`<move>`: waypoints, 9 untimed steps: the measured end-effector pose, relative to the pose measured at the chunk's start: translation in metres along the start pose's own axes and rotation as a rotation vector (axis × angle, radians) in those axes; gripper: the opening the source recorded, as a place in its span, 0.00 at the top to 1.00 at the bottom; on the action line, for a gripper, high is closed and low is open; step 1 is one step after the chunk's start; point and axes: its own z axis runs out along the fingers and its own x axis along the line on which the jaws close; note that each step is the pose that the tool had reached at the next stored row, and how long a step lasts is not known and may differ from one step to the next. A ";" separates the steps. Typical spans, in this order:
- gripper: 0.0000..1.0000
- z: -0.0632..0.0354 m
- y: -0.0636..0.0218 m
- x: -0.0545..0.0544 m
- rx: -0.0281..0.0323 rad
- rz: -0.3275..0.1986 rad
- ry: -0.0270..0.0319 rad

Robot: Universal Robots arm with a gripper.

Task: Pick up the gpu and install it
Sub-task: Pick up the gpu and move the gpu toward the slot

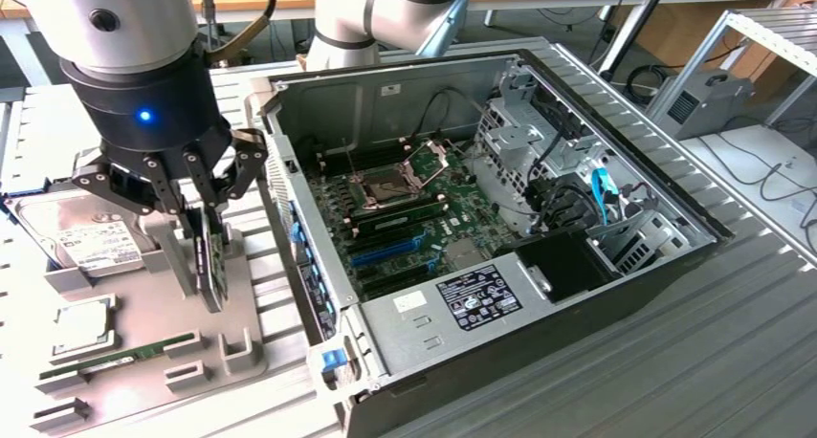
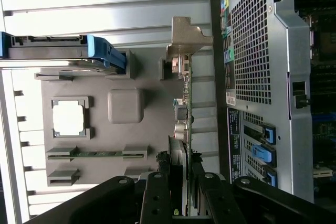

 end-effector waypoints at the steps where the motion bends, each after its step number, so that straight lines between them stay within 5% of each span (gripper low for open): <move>1: 0.74 -0.0002 0.0000 0.000 0.0000 0.000 0.0000; 9: 0.74 -0.0018 0.0000 0.000 0.0000 0.000 0.0000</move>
